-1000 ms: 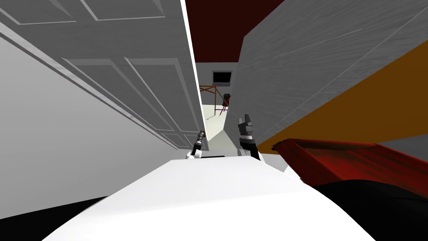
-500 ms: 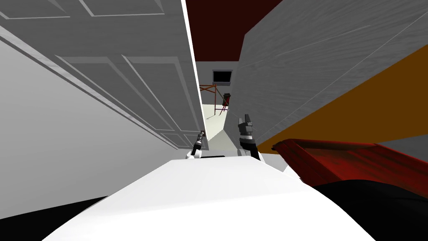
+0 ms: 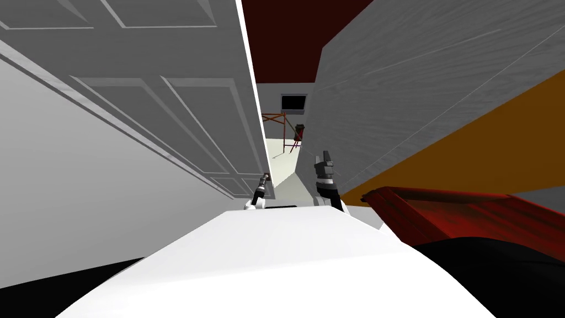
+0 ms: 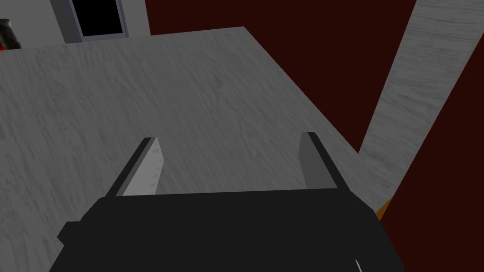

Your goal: Push the door open

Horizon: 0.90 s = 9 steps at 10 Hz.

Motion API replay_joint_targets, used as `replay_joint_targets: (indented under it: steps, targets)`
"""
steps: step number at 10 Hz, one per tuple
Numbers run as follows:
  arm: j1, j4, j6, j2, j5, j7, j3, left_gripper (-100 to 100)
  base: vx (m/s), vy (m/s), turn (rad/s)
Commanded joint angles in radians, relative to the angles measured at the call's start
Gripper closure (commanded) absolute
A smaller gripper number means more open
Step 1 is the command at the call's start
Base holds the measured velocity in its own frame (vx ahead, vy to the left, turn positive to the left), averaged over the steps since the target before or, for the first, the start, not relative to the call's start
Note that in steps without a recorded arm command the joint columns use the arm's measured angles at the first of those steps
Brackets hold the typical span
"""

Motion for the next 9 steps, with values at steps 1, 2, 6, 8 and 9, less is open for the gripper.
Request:
replay_joint_targets:
  steps: [1,2,6,8,9]
  targets:
    - [0.019,-0.046,0.015,0.010,-0.001,0.000,0.001,100,0.054,-0.005,-0.004]
    - [0.019,-0.046,0.014,0.025,0.006,-0.006,0.013,100,0.135,-0.008,0.047]
    - [0.012,-0.033,0.012,0.033,0.008,0.002,0.010,-100,-0.038,-0.021,0.035]
    - [0.011,-0.036,0.014,0.028,0.009,0.006,0.007,-100,-0.182,-0.012,0.021]
    - [0.011,-0.038,0.016,0.022,0.009,0.008,0.005,-100,-0.207,-0.030,0.024]
